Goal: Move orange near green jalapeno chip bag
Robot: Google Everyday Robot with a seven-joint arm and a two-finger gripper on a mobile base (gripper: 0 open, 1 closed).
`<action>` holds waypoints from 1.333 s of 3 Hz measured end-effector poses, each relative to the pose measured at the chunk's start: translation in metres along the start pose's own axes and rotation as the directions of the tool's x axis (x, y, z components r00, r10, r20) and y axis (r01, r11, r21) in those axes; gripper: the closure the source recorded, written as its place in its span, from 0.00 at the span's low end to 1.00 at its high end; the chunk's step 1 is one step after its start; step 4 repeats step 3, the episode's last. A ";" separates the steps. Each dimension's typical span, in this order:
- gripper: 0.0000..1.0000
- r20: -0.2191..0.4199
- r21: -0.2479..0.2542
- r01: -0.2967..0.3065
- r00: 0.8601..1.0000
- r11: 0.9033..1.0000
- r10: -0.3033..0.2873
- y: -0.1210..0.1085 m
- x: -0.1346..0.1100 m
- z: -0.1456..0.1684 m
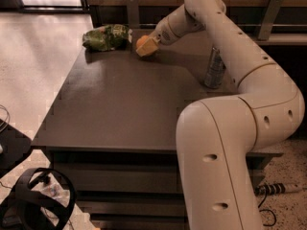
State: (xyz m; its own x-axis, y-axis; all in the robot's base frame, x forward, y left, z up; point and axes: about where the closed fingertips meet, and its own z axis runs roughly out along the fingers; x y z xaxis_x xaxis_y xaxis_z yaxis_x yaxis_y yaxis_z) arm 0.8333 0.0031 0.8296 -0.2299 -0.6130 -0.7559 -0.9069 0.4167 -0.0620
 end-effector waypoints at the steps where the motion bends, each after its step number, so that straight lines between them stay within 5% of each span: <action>1: 0.15 0.000 0.000 0.000 1.000 1.000 0.000 0.000 0.000 0.000; 2: 0.00 -0.002 -0.006 -0.001 1.000 1.000 0.001 0.002 0.000 0.004; 4: 0.00 -0.002 -0.007 -0.001 1.000 1.000 0.001 0.002 0.000 0.005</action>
Offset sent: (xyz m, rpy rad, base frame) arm 0.0000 0.0000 0.0005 0.0000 0.0000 0.0000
